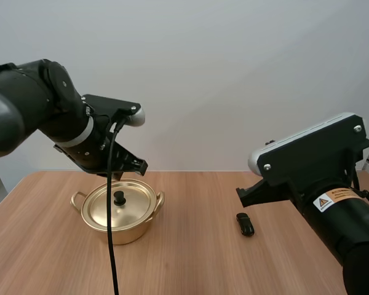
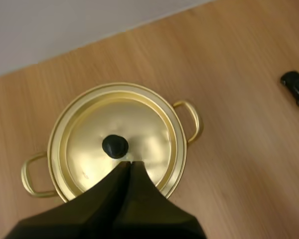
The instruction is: Open the pot, put the car inside, and close it
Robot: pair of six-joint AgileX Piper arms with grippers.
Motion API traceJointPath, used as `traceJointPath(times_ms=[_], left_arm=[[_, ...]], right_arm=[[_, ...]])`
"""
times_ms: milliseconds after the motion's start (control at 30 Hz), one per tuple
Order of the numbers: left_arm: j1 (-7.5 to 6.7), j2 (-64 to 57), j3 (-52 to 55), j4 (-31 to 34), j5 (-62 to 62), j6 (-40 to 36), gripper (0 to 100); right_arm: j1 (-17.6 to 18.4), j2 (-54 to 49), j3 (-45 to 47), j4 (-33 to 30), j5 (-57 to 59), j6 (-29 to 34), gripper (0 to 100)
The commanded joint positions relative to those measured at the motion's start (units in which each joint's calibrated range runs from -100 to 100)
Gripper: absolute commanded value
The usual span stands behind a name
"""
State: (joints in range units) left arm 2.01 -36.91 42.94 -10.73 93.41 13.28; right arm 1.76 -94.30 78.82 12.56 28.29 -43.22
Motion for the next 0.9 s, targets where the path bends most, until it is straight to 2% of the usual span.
traceJointPath(times_ms=[0, 67, 133, 300, 367, 500, 867], left_arm=[[-0.01, 3.0, -0.1, 0.4, 1.4, 0.0, 0], [-0.01, 3.7, -0.2, 0.9, 1.0, 0.1, 8], [-0.01, 3.8, -0.5, 1.3, 0.6, 0.3, 22], [-0.01, 4.1, -1.5, 1.9, 0.6, 0.2, 81], [-0.01, 4.7, -1.5, 2.7, 0.4, 0.0, 92], [-0.01, 6.7, -1.5, 4.7, -0.8, -0.2, 93], [-0.01, 15.8, -1.5, 5.0, -5.1, 0.4, 93]], right_arm=[[0.0, 0.0, 0.0, 0.0, 13.4, 0.0, 0], [0.0, 0.0, 0.0, 0.0, 13.4, 0.0, 0], [0.0, 0.0, 0.0, 0.0, 13.4, 0.0, 0], [0.0, 0.0, 0.0, 0.0, 13.4, 0.0, 0], [0.0, 0.0, 0.0, 0.0, 13.5, 0.0, 0], [0.0, 0.0, 0.0, 0.0, 13.9, 0.0, 0], [0.0, 0.0, 0.0, 0.0, 13.9, 0.0, 0]])
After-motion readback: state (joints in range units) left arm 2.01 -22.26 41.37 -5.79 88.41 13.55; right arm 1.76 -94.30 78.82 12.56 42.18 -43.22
